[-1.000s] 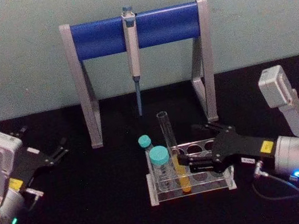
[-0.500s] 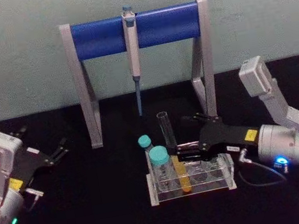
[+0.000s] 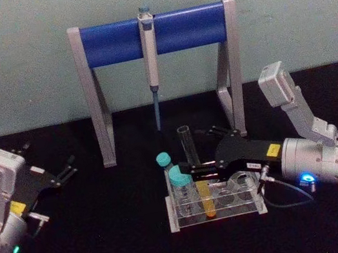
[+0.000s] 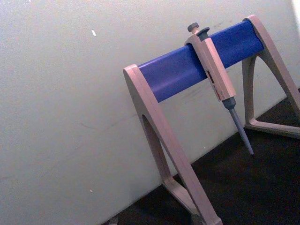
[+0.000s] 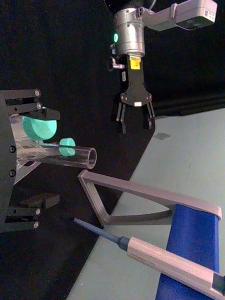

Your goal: Pick up the test tube from the test tube rack, shake it, then place it back into the test tube rack.

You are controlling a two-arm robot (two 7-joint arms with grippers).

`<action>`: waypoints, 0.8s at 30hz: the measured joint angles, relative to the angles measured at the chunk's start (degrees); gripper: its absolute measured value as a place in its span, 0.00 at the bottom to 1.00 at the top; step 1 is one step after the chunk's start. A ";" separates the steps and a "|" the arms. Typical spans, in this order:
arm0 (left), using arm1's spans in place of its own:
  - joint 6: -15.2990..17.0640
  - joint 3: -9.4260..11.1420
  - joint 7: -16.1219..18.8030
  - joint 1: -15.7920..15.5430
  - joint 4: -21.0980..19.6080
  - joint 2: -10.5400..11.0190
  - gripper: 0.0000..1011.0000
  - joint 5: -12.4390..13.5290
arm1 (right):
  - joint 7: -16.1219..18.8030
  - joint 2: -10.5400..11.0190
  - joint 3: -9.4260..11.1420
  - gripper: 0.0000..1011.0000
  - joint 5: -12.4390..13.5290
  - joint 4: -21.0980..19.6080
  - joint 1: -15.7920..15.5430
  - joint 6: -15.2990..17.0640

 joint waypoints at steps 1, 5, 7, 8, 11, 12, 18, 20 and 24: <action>0.00 0.00 0.00 0.00 -0.01 0.00 0.99 0.00 | 0.02 -0.03 -0.06 0.99 -0.01 0.02 0.06 0.00; 0.00 0.00 0.00 0.01 -0.01 0.00 0.99 0.00 | -0.06 -0.06 -0.18 0.99 -0.17 0.04 0.10 -0.01; 0.00 0.00 0.00 0.00 0.00 0.00 0.99 0.00 | -0.38 -0.04 -0.23 0.99 -0.41 -0.01 0.10 -0.03; 0.00 0.00 0.00 0.00 -0.01 0.00 0.99 0.00 | -0.38 -0.04 -0.23 0.99 -0.41 -0.01 0.10 -0.04; 0.00 0.00 0.00 0.00 -0.01 0.00 0.99 0.00 | -0.38 -0.02 -0.23 0.99 -0.41 -0.02 0.10 -0.06; 0.00 0.00 0.00 0.00 -0.01 0.00 0.99 0.00 | -0.38 -0.02 -0.23 0.99 -0.41 -0.02 0.10 -0.06; 0.00 0.00 0.00 0.00 -0.01 0.00 0.99 0.00 | -0.37 -0.01 -0.21 0.99 -0.37 -0.06 0.08 -0.09; 0.00 0.00 0.00 0.00 -0.01 0.00 0.99 0.00 | -0.37 -0.01 -0.20 0.99 -0.35 -0.06 0.07 -0.10; 0.00 0.00 0.00 0.01 -0.01 0.00 0.99 0.00 | -0.36 -0.01 -0.18 0.93 -0.32 -0.07 0.06 -0.10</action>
